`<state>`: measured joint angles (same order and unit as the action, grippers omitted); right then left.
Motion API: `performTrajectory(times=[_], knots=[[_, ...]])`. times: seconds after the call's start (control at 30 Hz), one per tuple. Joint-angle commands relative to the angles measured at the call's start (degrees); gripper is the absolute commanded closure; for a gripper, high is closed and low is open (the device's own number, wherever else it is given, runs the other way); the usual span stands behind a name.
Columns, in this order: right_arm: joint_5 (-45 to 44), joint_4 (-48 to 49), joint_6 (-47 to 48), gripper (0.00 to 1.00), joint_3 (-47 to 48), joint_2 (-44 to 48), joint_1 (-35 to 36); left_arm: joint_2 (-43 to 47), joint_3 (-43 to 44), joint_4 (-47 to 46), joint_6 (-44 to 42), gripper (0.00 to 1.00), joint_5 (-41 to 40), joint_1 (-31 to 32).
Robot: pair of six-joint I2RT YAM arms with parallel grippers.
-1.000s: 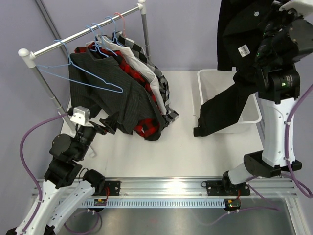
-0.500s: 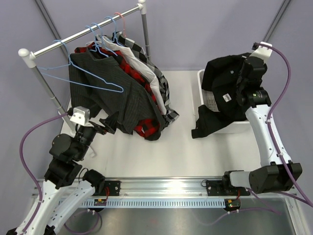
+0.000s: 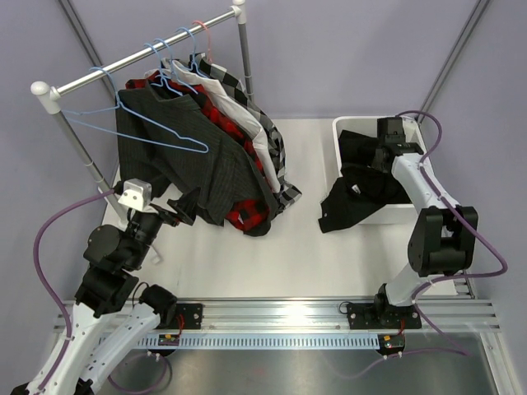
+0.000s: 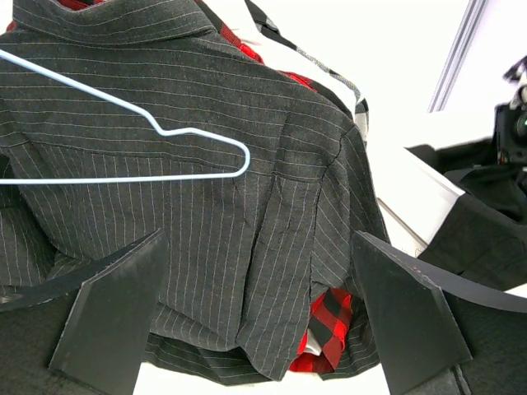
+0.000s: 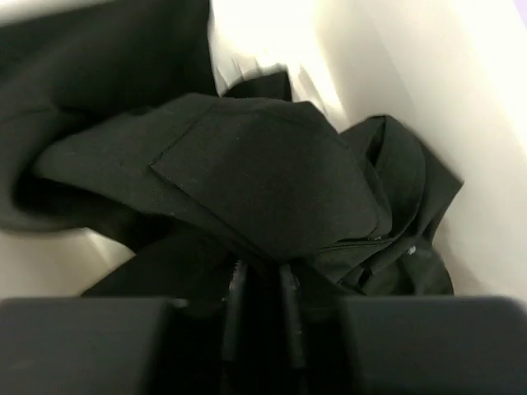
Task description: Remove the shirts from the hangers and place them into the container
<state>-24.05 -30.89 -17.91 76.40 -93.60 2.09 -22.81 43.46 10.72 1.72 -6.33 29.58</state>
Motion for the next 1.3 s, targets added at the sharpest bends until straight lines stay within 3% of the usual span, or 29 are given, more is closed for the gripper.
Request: performTrajectory(times=[0.0, 0.13, 0.23, 0.37, 0.5, 0.63, 0.87, 1.03, 1.27], knots=[[0.6, -4.8, -1.5, 0.60, 4.8, 2.1, -0.2, 0.4, -0.1, -2.6, -0.7, 0.01, -0.8, -0.3], [4.4, -0.4, 2.8, 0.22, 3.4, 10.7, -0.2, 0.5, -0.1, -2.6, -0.7, 0.01, -0.7, -0.3], [6.8, 0.0, 3.4, 0.13, 3.2, 16.4, 0.4, 0.5, 0.0, -2.5, -0.6, 0.01, -0.6, -0.5], [8.1, -0.6, 1.4, 0.11, -0.3, 24.6, 3.4, 0.4, 0.0, -2.5, -0.6, 0.01, -0.6, -0.7], [9.2, -0.5, -3.4, 0.12, -11.0, 32.6, 6.3, 0.4, -0.2, -2.5, -0.5, 0.01, -0.5, -0.8], [13.6, 0.6, -8.5, 0.12, -21.0, 41.4, 6.4, 0.4, -0.3, -2.6, -0.4, 0.01, -0.4, -0.8], [23.3, 1.3, -9.2, 0.12, -32.6, 53.8, 6.5, 0.1, -0.3, -2.5, -0.5, 0.01, -0.9, -0.8], [29.1, 1.4, -10.7, 0.12, -37.5, 54.7, 6.5, 0.1, -0.3, -2.7, -0.5, 0.01, -0.8, -0.8], [34.1, 9.5, -13.6, 0.14, -44.3, 53.2, 6.4, 0.0, -0.4, -2.6, -0.6, 0.01, -1.1, -0.8]])
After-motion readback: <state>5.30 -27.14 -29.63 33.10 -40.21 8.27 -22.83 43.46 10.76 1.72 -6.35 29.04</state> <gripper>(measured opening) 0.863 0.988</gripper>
